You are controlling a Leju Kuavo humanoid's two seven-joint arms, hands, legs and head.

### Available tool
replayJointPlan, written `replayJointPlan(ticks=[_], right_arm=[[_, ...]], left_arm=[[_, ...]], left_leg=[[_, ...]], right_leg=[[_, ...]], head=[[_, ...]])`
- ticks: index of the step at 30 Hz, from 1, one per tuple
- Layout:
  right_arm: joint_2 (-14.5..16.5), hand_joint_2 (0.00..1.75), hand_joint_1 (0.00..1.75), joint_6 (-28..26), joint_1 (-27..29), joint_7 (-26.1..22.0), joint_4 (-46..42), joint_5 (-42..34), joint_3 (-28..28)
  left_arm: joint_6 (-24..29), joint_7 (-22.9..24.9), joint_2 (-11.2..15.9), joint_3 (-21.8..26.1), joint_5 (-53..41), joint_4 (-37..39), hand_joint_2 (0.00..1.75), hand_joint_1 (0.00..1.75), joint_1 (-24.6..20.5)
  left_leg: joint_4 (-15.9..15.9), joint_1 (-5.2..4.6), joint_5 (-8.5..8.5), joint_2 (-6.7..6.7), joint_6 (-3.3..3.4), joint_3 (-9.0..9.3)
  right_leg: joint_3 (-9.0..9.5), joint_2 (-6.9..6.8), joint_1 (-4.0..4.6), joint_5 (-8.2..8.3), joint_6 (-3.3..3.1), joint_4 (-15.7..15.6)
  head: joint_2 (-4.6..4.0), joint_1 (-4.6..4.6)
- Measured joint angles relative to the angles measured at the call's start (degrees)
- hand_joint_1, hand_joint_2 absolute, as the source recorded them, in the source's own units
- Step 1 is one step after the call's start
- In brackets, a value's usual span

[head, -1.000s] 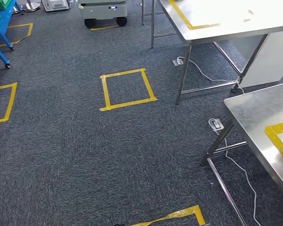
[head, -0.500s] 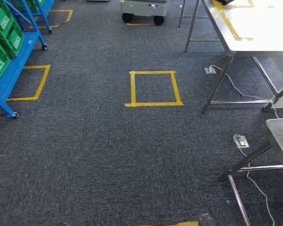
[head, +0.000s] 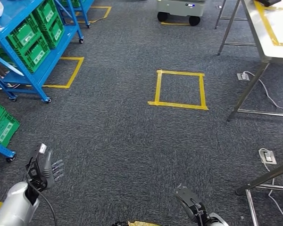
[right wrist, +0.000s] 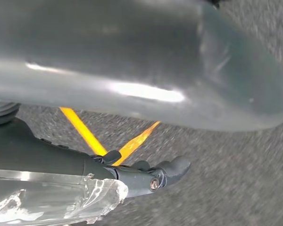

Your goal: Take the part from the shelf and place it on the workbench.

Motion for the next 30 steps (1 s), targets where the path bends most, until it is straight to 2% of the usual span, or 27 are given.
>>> replayJointPlan(ticks=[1, 3, 4, 5, 6, 7, 8, 9, 10, 12, 13, 14, 15, 16, 17, 19, 20, 21, 22, 23, 24, 25, 27, 28, 29, 30], right_arm=[[0.3, 0.0, 0.0, 0.2, 0.0, -0.3, 0.0, 0.3, -0.4], [0.7, 0.0, 0.0, 0.5, 0.1, -1.1, 0.1, 0.9, -1.1], [0.8, 0.0, 0.0, 0.6, 0.0, -1.2, 0.2, 1.2, -1.5], [1.0, 0.0, 0.0, 0.7, 0.0, -1.3, 0.2, 1.5, -1.8], [1.2, 0.0, 0.0, 0.8, -0.1, -1.1, 0.2, 1.7, -2.1], [1.3, 0.0, 0.0, 0.8, -0.2, -0.8, 0.2, 2.0, -2.4], [1.5, 0.0, 0.0, 0.7, -0.2, -0.6, 0.1, 2.2, -2.6], [1.7, 0.0, 0.0, 0.5, -0.2, -0.7, 0.1, 2.3, -2.9], [1.8, 0.0, 0.0, 0.4, -0.2, -0.9, 0.1, 2.4, -3.2], [1.9, 0.0, 0.0, 0.2, 0.2, -1.6, 0.4, 2.4, -3.7], [1.9, 0.0, 0.0, 0.0, 0.4, -1.8, 0.6, 2.3, -3.9], [2.1, 0.0, 0.0, -0.6, 0.6, -1.9, 0.7, 2.2, -4.1], [2.3, 0.0, 0.0, -1.4, 0.7, -2.1, 0.6, 1.9, -4.5], [2.7, 0.0, 0.0, -2.7, 0.8, -2.5, 0.3, 1.6, -5.0], [3.1, 0.0, 0.0, -4.3, 0.8, -2.9, -0.2, 1.2, -5.7], [4.0, 0.0, 0.0, -7.4, 0.7, -4.3, -1.6, 0.6, -7.7], [4.3, 0.0, 0.0, -8.7, 0.8, -5.3, -2.4, 0.3, -8.7], [4.6, 0.0, 0.0, -9.8, 1.1, -6.8, -3.3, -0.1, -9.9], [4.6, 0.0, 0.0, -10.7, 2.0, -8.6, -5.1, -0.6, -11.1], [4.5, 0.0, 0.0, -11.9, 3.6, -10.8, -7.7, -1.3, -12.3], [4.1, 0.0, 0.0, -13.4, 6.0, -13.1, -11.2, -2.4, -13.4], [3.5, 0.0, 0.0, -15.1, 8.7, -15.6, -15.2, -3.8, -14.2], [2.5, 0.0, 0.0, -19.5, 13.8, -19.7, -22.2, -6.7, -15.4], [2.2, 0.0, 0.0, -21.8, 16.1, -21.0, -25.6, -7.7, -16.0], [1.8, 0.0, 0.0, -23.8, 18.1, -21.7, -29.1, -8.4, -16.7], [1.3, 0.0, 0.0, -25.3, 20.0, -22.2, -32.6, -8.9, -17.3]], left_arm=[[0.4, -0.1, 0.9, -1.7, 1.0, 0.0, 0.0, 0.0, 0.3], [1.1, -0.5, 2.3, -4.7, 2.6, 0.0, 0.0, 0.0, 0.7], [1.4, -0.6, 2.8, -6.1, 3.3, -0.1, 0.0, 0.0, 0.7], [1.7, -0.7, 3.3, -7.3, 3.8, -0.2, 0.0, 0.0, 0.7], [2.1, -0.7, 3.8, -8.5, 4.4, -0.3, 0.0, 0.0, 0.9], [2.6, -0.5, 4.2, -9.4, 5.0, -0.5, 0.0, 0.0, 1.2], [3.3, -0.4, 4.6, -10.1, 5.6, -0.7, 0.0, 0.0, 1.6], [4.0, -0.3, 5.0, -10.8, 6.1, -1.0, 0.0, 0.0, 1.9], [4.6, -0.3, 5.3, -11.3, 6.6, -1.2, 0.0, 0.0, 2.1], [5.2, -0.7, 5.7, -12.3, 7.2, -1.4, 0.0, 0.0, 2.4], [5.7, -1.0, 5.8, -12.7, 7.5, -1.4, 0.0, 0.0, 2.6], [6.7, -1.4, 5.8, -13.0, 8.0, -1.4, 0.0, 0.0, 2.7], [8.4, -2.1, 5.7, -13.2, 8.6, -1.4, 0.0, 0.0, 2.8], [11.1, -3.4, 5.5, -13.2, 9.5, -1.4, 0.0, 0.0, 2.8], [14.1, -5.1, 5.1, -13.2, 10.6, -1.4, 0.0, 0.0, 2.7], [20.3, -9.4, 4.0, -12.7, 12.7, -1.6, 0.0, 0.0, 2.4], [23.1, -11.8, 3.5, -12.2, 13.7, -1.7, 0.0, 0.0, 2.5], [25.8, -14.7, 3.0, -11.6, 14.7, -2.1, 0.0, 0.0, 2.7], [28.8, -18.1, 2.6, -10.7, 15.8, -2.9, 0.0, 0.0, 3.3], [31.7, -21.7, 2.0, -9.5, 16.7, -4.1, 0.0, 0.0, 4.2], [34.6, -25.2, 1.3, -8.1, 17.1, -5.8, 0.0, 0.0, 5.4], [37.3, -27.9, 0.2, -6.6, 16.4, -8.0, 0.0, 0.0, 7.0], [39.1, -32.3, -2.9, -4.1, 11.5, -13.8, 0.0, 0.0, 12.4], [37.3, -34.7, -4.8, -2.9, 8.3, -16.8, 0.0, 0.0, 16.2], [33.2, -37.6, -6.9, -1.4, 5.1, -19.2, 0.0, 0.0, 20.2], [28.2, -40.2, -9.2, 0.8, 2.3, -21.0, 0.0, 0.0, 23.6]], left_leg=[[-2.2, 0.08, 1.76, 0.34, -0.09, 1.04], [-10.2, 0.07, 5.58, 2.77, -0.29, 5.0], [-13.3, 0.0, 6.62, 3.82, -0.02, 6.55], [-15.1, -0.11, 6.98, 4.52, 0.35, 7.4], [-15.7, -0.27, 6.81, 4.39, 0.84, 7.58], [-15.6, -0.25, 6.77, 3.55, 1.5, 7.47], [-15.7, -0.22, 6.74, 2.9, 1.86, 7.44], [-15.7, -0.16, 6.75, 2.2, 2.24, 7.44], [-15.8, -0.04, 6.8, 1.54, 2.6, 7.48], [-15.8, -0.01, 6.81, 0.06, 3.1, 7.49], [-15.8, -0.07, 6.8, -0.75, 3.21, 7.5], [-15.8, -0.14, 6.79, -1.61, 3.25, 7.5], [-15.7, -0.19, 6.79, -2.48, 3.26, 7.52], [-15.7, -0.21, 6.8, -3.34, 3.24, 7.55], [-15.7, -0.19, 6.83, -4.2, 3.19, 7.6], [-15.6, -0.21, 6.94, -5.76, 2.89, 7.54], [-15.6, -0.16, 7.05, -6.43, 2.63, 7.4], [-15.7, -0.06, 7.21, -7.06, 2.28, 7.23], [-15.8, 0.08, 7.4, -7.7, 1.9, 7.09], [-15.9, 0.2, 7.46, -7.75, 1.62, 6.99], [-15.5, 0.17, 7.02, -6.72, 1.37, 6.81], [-14.2, 0.06, 5.9, -5.05, 1.17, 6.23], [-8.0, -0.1, 2.02, -1.35, 0.8, 3.66], [-4.1, -0.05, 0.08, -0.62, 0.57, 1.96], [-1.0, 0.08, -1.09, -0.33, 0.36, 0.67], [0.3, 0.28, -1.22, -0.16, 0.16, 0.18]], right_leg=[[0.11, -0.78, -0.04, -0.17, 0.12, 0.0], [0.42, -2.25, 0.12, -0.7, 0.65, 0.2], [0.37, -2.92, 0.32, -1.04, 0.97, 0.3], [0.41, -3.58, 0.55, -1.36, 1.27, 0.5], [0.54, -4.25, 0.72, -1.64, 1.54, 0.5], [0.73, -4.91, 0.73, -1.82, 1.77, 0.4], [0.95, -4.87, 0.63, -2.12, 2.07, 0.5], [0.74, -3.87, 0.46, -2.76, 2.33, 1.3], [-0.19, -2.32, 0.32, -3.92, 2.55, 3.2], [-4.02, 0.9, 0.18, -7.28, 2.72, 10.8], [-6.3, 1.5, 0.21, -8.56, 2.67, 14.8], [-8.06, 1.76, 0.27, -8.92, 2.55, 17.4], [-8.86, 1.92, 0.32, -8.12, 2.36, 17.8], [-8.52, 2.2, 0.35, -6.27, 2.1, 15.9], [-7.18, 2.93, 0.34, -3.83, 1.86, 12.2], [-3.89, 5.62, 0.13, -0.35, 1.55, 4.5], [-2.83, 6.52, 0.08, 0.32, 1.53, 2.4], [-2.37, 6.8, 0.11, 0.38, 1.45, 1.6], [-2.18, 6.12, 0.2, 0.47, 1.34, 1.4], [-1.99, 5.44, 0.23, 0.62, 1.05, 1.2], [-1.71, 4.7, 0.23, 0.77, 0.7, 0.8], [-1.38, 3.85, 0.21, 0.88, 0.39, 0.4], [-0.93, 2.38, 0.2, 0.83, -0.02, -0.1], [-0.83, 1.76, 0.14, 0.67, -0.08, -0.1], [-0.74, 1.24, 0.02, 0.49, -0.07, -0.1], [-0.65, 0.72, -0.1, 0.3, 0.02, -0.1]], head=[[0.0, -0.03], [0.0, -0.09], [0.0, -0.1], [0.0, -0.06], [0.0, 0.01], [0.0, 0.12], [0.0, 0.21], [0.0, 0.27], [0.0, 0.33], [0.0, 0.48], [0.0, 0.5], [0.0, 0.51], [0.0, 0.52], [0.0, 0.51], [0.0, 0.52], [0.0, 0.49], [0.0, 0.49], [0.0, 0.46], [0.0, 0.45], [0.0, 0.46], [0.0, 0.31], [0.0, 0.19], [0.0, -0.12], [0.0, -0.21], [0.0, -0.31], [0.0, -0.39]])
